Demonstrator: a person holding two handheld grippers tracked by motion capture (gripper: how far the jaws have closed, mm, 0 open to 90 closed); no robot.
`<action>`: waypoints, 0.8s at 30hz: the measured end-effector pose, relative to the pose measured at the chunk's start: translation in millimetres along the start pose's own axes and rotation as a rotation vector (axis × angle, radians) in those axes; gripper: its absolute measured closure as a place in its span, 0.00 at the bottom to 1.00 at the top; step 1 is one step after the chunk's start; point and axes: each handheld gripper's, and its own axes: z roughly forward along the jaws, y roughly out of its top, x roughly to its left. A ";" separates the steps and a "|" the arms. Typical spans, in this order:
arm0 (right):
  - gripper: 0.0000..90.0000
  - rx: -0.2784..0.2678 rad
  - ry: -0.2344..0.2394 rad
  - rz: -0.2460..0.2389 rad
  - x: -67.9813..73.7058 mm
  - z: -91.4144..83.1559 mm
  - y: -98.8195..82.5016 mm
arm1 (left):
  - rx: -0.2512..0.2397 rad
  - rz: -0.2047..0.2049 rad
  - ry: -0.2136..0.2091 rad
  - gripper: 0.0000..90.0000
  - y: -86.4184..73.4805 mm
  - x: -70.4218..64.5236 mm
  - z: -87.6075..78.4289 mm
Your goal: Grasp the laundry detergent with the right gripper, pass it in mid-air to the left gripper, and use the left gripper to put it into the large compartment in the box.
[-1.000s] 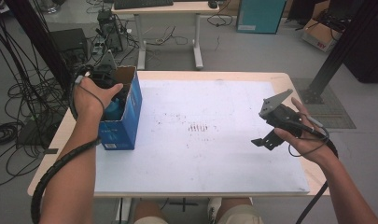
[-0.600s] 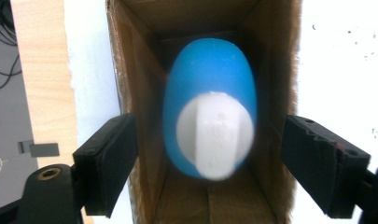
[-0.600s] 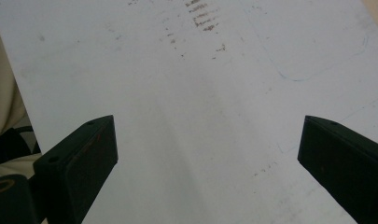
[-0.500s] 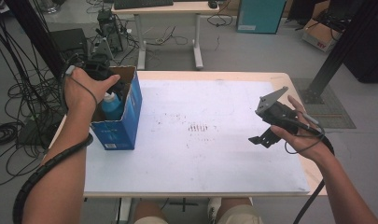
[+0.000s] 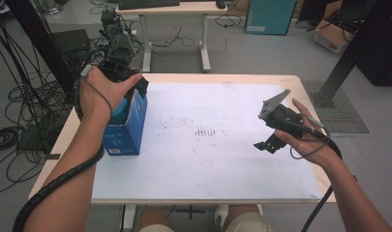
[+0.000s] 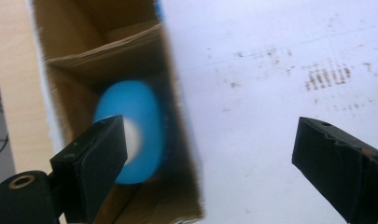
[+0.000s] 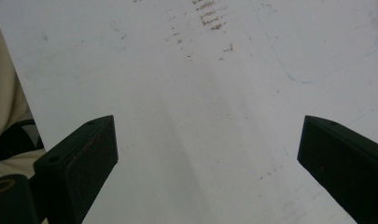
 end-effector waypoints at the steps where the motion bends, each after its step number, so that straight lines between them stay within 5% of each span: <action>1: 0.05 0.010 0.003 -0.004 -0.2 0.1 0.3 | -0.007 0.022 -0.012 0.11 1.7 -6.7 0.1; 11: 0.05 0.038 0.010 -0.034 -3.1 2.5 8.1 | -0.047 0.100 -0.075 0.09 17.4 -38.6 5.8; 24: 0.06 0.075 0.002 -0.034 -13.8 1.5 13.0 | -0.034 0.131 -0.098 0.08 39.7 -69.1 29.2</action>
